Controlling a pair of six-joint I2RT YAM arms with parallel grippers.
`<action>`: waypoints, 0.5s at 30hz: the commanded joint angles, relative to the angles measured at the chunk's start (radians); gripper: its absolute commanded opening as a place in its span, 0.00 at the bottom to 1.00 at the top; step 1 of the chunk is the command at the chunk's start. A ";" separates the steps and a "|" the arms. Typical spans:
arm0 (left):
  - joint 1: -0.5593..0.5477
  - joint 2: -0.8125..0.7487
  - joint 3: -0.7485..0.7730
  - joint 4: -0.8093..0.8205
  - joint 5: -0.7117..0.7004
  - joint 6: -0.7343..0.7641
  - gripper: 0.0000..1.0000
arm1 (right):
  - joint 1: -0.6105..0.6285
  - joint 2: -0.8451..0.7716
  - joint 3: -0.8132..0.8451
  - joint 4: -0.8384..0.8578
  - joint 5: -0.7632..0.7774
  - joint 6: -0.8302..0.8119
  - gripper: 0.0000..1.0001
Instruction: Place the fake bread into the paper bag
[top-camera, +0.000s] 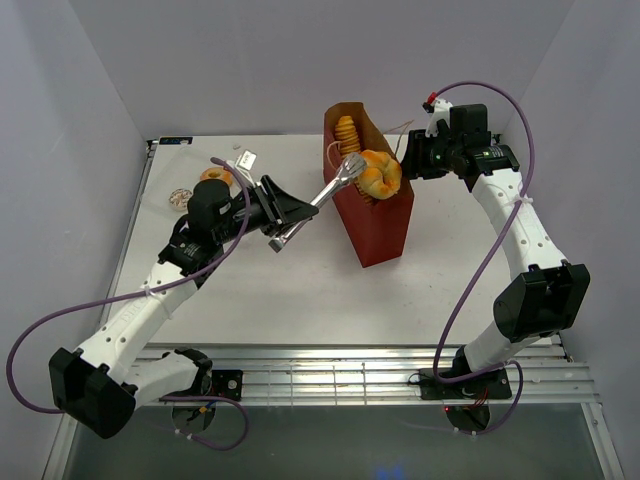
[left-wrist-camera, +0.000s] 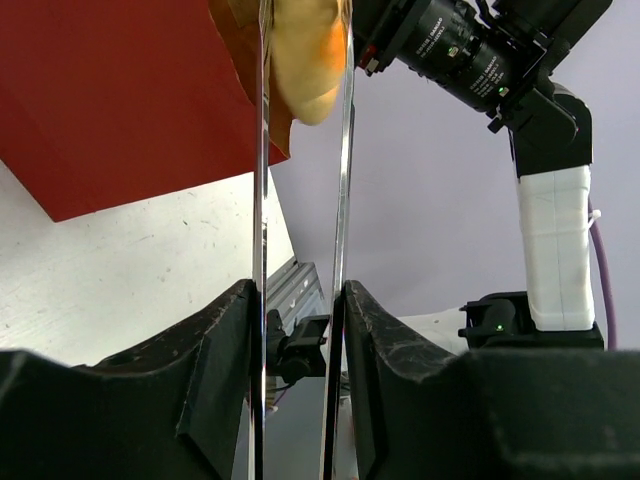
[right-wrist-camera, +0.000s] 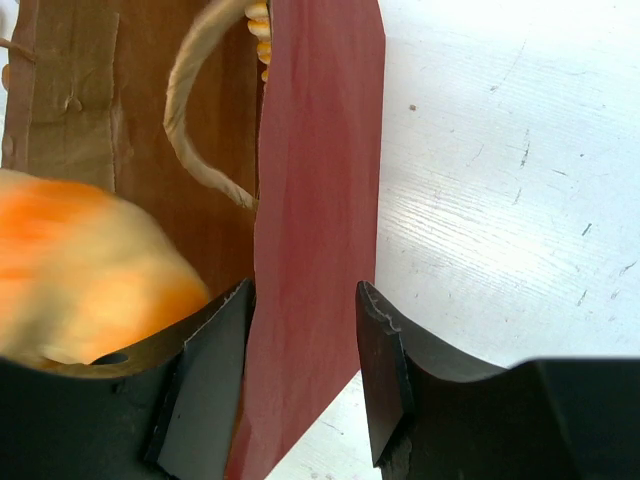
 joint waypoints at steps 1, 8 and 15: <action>-0.006 -0.005 0.004 0.059 0.002 0.010 0.50 | 0.004 -0.029 0.023 0.023 0.000 0.002 0.51; -0.009 0.014 0.004 0.068 -0.011 0.012 0.51 | 0.004 -0.031 0.016 0.023 0.002 -0.006 0.51; -0.009 0.014 0.039 0.029 -0.057 0.036 0.50 | 0.004 -0.025 0.013 0.026 -0.001 -0.007 0.51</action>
